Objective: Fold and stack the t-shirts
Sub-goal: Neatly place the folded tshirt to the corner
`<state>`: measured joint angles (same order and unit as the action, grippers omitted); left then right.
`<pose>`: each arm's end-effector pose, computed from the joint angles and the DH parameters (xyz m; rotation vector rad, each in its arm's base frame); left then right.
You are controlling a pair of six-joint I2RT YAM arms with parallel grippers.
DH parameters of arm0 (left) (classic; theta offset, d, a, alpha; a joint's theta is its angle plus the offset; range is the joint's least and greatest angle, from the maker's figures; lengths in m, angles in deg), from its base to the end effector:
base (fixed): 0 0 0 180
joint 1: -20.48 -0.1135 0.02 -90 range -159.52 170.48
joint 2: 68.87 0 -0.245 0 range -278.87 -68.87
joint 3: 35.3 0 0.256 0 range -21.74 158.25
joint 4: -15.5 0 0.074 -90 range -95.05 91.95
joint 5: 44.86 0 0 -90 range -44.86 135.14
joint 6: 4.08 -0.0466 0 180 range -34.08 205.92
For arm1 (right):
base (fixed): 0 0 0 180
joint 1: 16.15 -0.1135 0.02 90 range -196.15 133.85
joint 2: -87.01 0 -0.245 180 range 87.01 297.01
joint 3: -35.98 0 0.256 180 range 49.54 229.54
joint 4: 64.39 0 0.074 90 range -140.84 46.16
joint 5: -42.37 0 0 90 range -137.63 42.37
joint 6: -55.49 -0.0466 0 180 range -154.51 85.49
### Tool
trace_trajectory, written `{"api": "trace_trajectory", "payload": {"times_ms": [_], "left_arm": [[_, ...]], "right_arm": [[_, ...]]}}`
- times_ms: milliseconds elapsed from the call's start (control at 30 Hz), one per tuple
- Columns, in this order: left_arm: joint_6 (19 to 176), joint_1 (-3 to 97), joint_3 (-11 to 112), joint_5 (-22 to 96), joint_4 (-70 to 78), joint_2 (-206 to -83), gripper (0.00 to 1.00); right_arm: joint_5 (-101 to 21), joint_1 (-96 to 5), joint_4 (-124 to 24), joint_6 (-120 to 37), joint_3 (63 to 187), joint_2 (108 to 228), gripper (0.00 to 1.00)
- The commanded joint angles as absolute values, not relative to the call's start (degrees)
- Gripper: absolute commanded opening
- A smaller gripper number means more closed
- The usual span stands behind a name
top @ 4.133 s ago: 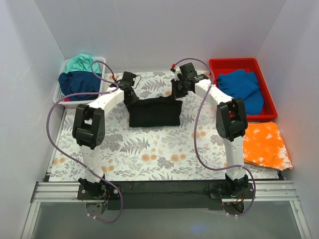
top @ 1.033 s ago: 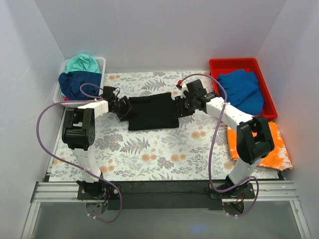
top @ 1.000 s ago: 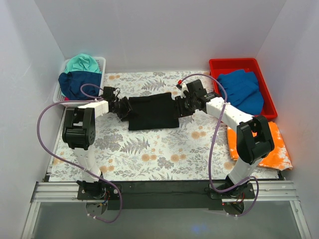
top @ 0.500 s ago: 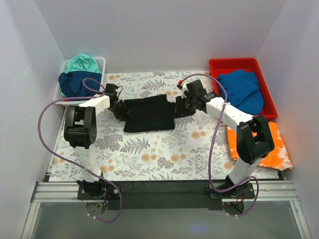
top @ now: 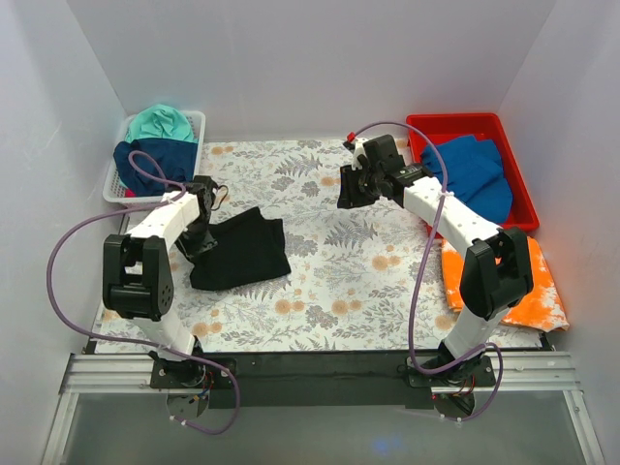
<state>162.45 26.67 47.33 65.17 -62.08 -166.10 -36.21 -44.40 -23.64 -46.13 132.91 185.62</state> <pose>0.2941 -0.0158 0.1743 -1.6677 2.3837 0.4222 0.3488 0.1979 0.2675 -0.4447 2.3229 0.5772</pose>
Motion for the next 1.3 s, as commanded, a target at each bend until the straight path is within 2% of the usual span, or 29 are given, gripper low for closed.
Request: {"api": "trace_trajectory", "payload": {"times_ms": [0, 233, 400, 733, 1000, 1267], "left_arm": [[166.5, 26.5, 47.6, 76.5, -68.6, -162.8, 0.00], [169.4, 23.6, 59.0, 85.4, -74.0, -171.3, 0.00], [168.5, 18.1, 66.2, 84.5, -73.6, -178.3, 0.00], [165.6, 10.6, 64.7, 86.1, -69.2, -182.0, 0.00], [169.0, 9.5, 75.3, 94.7, -75.4, -189.4, 0.00], [172.8, 8.7, 78.4, 99.5, -77.9, -195.0, 0.00]], "right_arm": [[-36.4, -44.2, -23.2, -45.5, 134.1, 186.2, 0.39], [-35.3, -44.1, -23.4, -45.3, 131.8, 185.0, 0.39], [-35.1, -43.8, -23.6, -45.5, 130.8, 184.2, 0.39], [-35.2, -43.1, -23.7, -45.8, 128.5, 182.5, 0.39], [-33.3, -43.1, -23.6, -46.4, 128.4, 183.6, 0.39], [-33.1, -43.1, -23.6, -46.4, 127.5, 183.0, 0.39]]}}
